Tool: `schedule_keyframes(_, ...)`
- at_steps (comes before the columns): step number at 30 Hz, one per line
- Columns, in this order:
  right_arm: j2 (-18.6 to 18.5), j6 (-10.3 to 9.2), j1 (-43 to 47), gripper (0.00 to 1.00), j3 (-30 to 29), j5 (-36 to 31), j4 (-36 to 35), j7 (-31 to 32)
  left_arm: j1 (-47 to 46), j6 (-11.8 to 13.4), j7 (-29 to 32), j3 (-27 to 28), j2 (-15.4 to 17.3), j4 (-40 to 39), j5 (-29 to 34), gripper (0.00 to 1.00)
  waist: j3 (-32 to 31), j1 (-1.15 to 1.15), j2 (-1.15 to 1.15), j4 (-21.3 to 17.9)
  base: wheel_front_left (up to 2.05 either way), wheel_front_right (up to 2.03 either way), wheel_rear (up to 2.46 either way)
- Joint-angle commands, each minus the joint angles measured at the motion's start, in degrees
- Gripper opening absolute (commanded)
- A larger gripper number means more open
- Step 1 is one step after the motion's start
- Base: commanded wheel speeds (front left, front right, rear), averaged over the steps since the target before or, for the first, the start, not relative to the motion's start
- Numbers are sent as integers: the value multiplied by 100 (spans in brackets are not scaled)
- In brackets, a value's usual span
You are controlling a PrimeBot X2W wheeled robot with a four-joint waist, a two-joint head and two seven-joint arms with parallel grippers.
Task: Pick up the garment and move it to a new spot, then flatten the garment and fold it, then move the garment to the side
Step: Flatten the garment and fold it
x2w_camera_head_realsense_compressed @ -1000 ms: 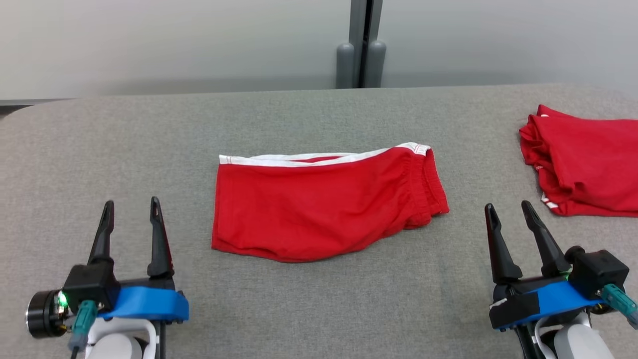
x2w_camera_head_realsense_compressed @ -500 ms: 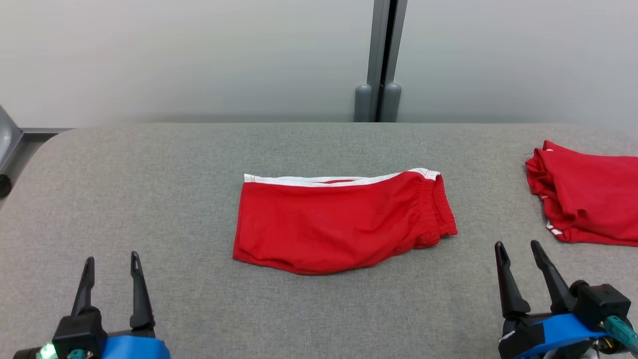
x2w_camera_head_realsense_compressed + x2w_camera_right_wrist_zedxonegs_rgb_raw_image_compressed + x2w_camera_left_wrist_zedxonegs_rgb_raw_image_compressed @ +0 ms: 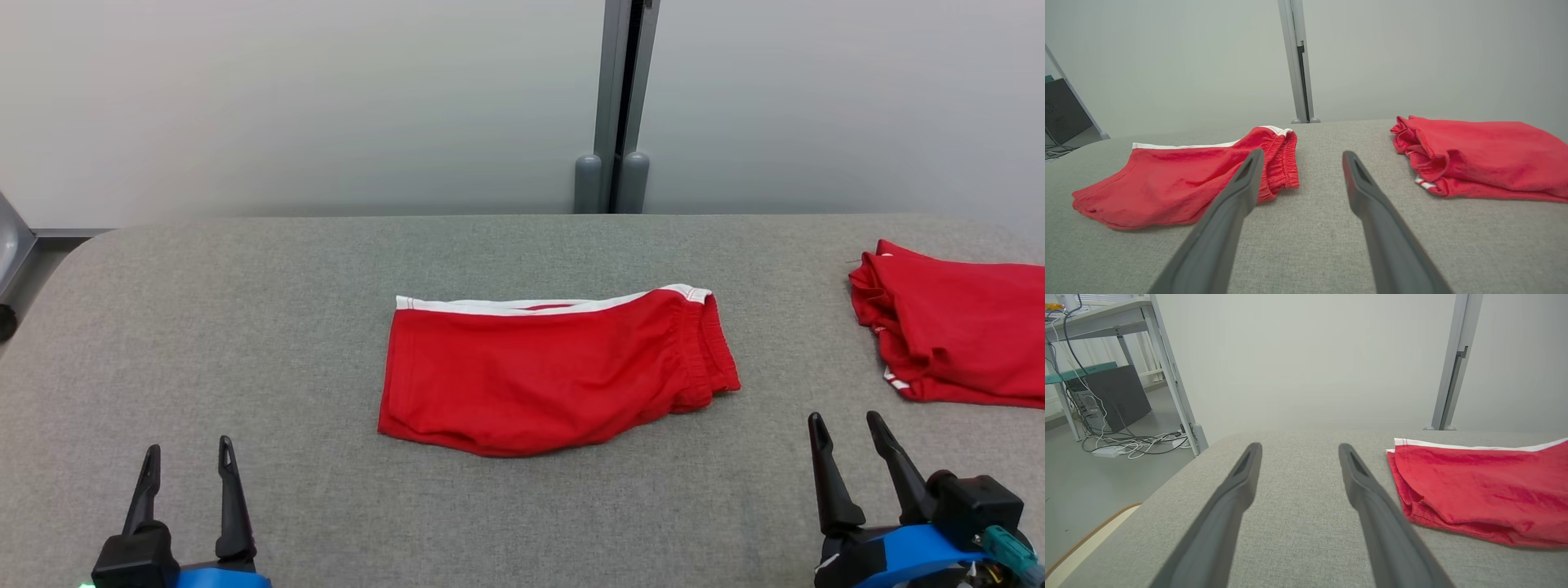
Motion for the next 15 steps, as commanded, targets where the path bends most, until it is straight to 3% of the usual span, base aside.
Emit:
schedule_keyframes(1, 16, 1, 93, 100, -7, -45, 9, 22, 6, -38, -24, 65, -5, 26, 27, 100, -1, 0, -1, -4, 0, 0, 0)
schedule_keyframes(15, 39, 1, 84, 100, 11, -72, 105, 26, 13, -194, -24, 263, -136, 83, 184, 100, -63, 0, -1, -44, 0, 0, 0)
